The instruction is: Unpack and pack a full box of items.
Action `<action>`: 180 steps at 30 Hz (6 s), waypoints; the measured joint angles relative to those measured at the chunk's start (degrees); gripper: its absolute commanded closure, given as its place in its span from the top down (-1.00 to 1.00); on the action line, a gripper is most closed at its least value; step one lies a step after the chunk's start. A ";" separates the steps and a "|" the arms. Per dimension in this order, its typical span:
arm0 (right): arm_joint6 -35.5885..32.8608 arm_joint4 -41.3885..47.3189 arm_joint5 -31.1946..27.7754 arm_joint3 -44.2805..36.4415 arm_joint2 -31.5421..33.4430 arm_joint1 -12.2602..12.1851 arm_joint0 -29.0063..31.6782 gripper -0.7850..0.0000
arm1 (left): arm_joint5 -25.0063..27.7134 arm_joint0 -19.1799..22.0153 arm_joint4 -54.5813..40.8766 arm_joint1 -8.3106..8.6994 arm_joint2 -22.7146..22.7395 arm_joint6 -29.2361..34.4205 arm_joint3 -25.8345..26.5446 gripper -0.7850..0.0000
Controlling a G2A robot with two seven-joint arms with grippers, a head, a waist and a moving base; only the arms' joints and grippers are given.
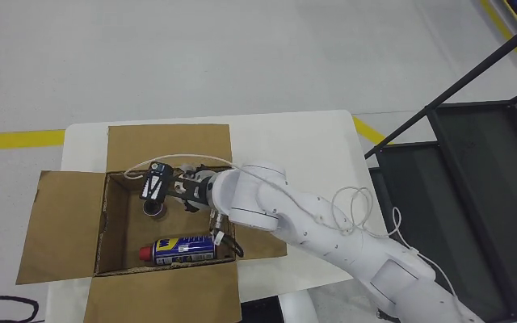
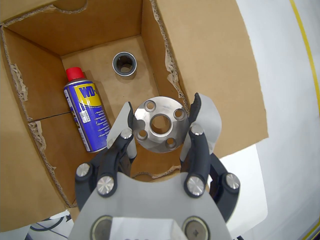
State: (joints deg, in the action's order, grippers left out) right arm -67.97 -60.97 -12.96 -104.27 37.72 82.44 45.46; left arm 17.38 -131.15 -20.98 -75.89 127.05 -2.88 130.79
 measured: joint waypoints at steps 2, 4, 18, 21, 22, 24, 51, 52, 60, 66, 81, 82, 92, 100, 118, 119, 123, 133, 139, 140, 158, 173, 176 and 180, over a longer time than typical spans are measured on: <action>1.03 1.21 -0.27 2.14 -1.38 0.63 -0.92 -1.00 | 0.00 0.00 0.00 0.00 0.00 0.00 0.00 1.00; 1.51 2.05 -0.18 4.37 -2.59 1.22 -1.71 -1.00 | 0.00 0.00 0.00 0.00 0.00 0.00 0.00 1.00; 4.11 6.63 -1.23 15.62 -8.84 4.68 -4.41 -1.00 | 0.00 0.00 0.00 0.00 0.00 0.00 0.00 1.00; 4.50 6.91 -1.39 17.93 -9.74 5.34 -4.82 -1.00 | 0.00 0.00 0.00 0.00 0.00 0.00 0.00 1.00; 4.89 7.01 -1.44 18.88 -9.92 5.55 -4.92 -1.00 | 0.00 0.00 0.00 0.00 0.00 0.00 0.00 1.00; 5.13 6.96 -1.39 20.35 -10.12 5.81 -5.02 -1.00 | 0.00 0.00 0.00 0.00 0.00 0.00 0.00 1.00; 11.62 5.31 0.82 33.59 -12.96 10.32 -5.34 -1.00 | 0.00 0.00 0.00 0.00 0.00 0.00 0.00 1.00; 11.80 5.23 1.05 33.90 -12.91 10.45 -5.25 -1.00 | 0.00 0.00 0.00 0.00 0.00 0.00 0.00 1.00; 13.03 4.46 1.56 34.74 -12.10 10.88 -4.45 -0.33 | 0.00 0.00 0.00 0.00 0.00 0.00 0.00 1.00; 13.42 4.06 0.83 34.88 -11.45 11.04 -3.88 -0.17 | 0.00 0.00 0.00 0.00 0.00 0.00 0.00 1.00; 11.60 1.76 -0.06 31.15 -8.59 10.41 -2.25 -0.04 | 0.00 0.00 0.00 0.00 0.00 0.00 0.00 1.00; 11.36 1.51 -0.13 30.60 -8.25 10.27 -2.00 -0.04 | 0.00 0.00 0.00 0.00 0.00 0.00 0.00 1.00; 9.66 -1.73 -1.30 23.32 -4.87 8.64 0.52 -0.13 | 0.00 0.00 0.00 0.00 0.00 0.00 0.00 1.00; 3.95 -4.30 -4.09 14.75 -1.13 6.61 3.37 -0.51 | 0.00 0.00 0.00 0.00 0.00 0.00 0.00 1.00; 1.09 -8.19 -8.69 -4.66 12.23 1.41 15.86 1.00 | 0.00 0.00 0.00 0.00 0.00 0.00 0.00 1.00; 1.47 -8.35 -8.64 -5.61 12.96 1.18 16.70 1.00 | 0.00 0.00 0.00 0.00 0.00 0.00 0.00 1.00; 4.88 -8.68 -9.45 -9.11 16.19 0.16 20.77 1.00 | 0.00 0.00 0.00 0.00 0.00 0.00 0.00 1.00; 18.93 -9.18 -11.44 -14.95 23.38 -1.99 31.31 1.00 | 0.00 0.00 0.00 0.00 0.00 0.00 0.00 1.00; 24.82 -10.33 -13.58 -16.45 26.55 -3.06 35.60 1.00 | 0.00 0.00 0.00 0.00 0.00 0.00 0.00 1.00; 25.55 -10.48 -13.69 -16.68 27.05 -3.20 36.13 1.00 | 0.00 0.00 0.00 0.00 0.00 0.00 0.00 1.00; 46.69 -12.43 -12.78 -20.60 39.11 -5.63 49.38 1.00 | 0.00 0.00 0.00 0.00 0.00 0.00 0.00 1.00; 54.75 0.00 -12.47 -15.80 43.30 -6.42 54.27 1.00 | 0.00 0.00 0.00 0.00 0.00 0.00 0.00 1.00; 54.67 0.09 -12.34 -15.69 43.34 -6.42 54.29 1.00 | 0.00 0.00 0.00 0.00 0.00 0.00 0.00 1.00; 54.66 0.03 -12.38 -15.71 43.33 -6.42 54.29 1.00 | 0.00 0.00 0.00 0.00 0.00 0.00 0.00 1.00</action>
State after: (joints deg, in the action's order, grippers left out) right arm -13.31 -60.94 -25.34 -119.98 81.05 76.02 99.75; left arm 17.38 -131.15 -20.98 -75.89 127.05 -2.88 130.79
